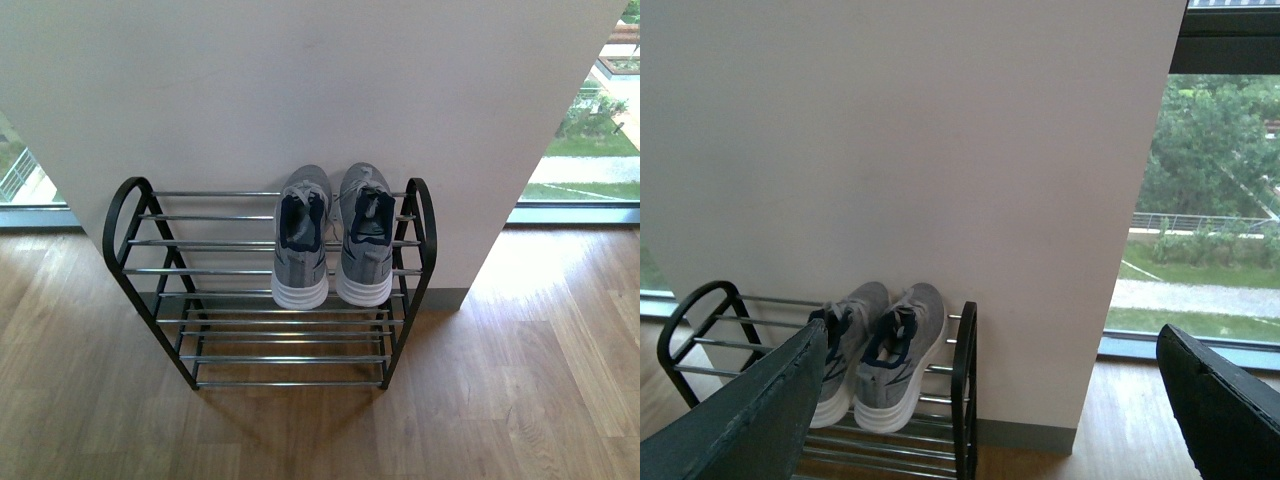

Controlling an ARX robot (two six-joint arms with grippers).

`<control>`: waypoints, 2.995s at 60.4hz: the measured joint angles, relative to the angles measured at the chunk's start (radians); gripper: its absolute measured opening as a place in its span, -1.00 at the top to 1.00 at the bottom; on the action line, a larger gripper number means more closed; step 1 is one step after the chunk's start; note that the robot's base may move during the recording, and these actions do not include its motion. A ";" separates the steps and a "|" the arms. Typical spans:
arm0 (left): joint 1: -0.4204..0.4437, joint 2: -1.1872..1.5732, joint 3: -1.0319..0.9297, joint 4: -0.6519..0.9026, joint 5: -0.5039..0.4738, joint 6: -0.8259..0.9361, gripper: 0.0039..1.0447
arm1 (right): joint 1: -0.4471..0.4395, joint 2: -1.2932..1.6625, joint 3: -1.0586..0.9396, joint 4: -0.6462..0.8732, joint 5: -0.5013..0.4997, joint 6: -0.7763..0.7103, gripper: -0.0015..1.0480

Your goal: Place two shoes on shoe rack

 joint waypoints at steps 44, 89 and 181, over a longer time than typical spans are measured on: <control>0.000 0.000 0.000 0.000 0.001 0.003 -0.83 | 0.000 0.000 0.000 0.000 0.003 0.000 -0.82; 0.000 0.000 0.000 0.000 0.002 0.003 -0.83 | 0.000 0.000 0.000 0.000 0.003 0.000 -0.82; 0.000 0.000 0.000 0.000 0.000 0.003 -0.83 | 0.000 0.000 0.000 0.000 0.000 0.000 -0.82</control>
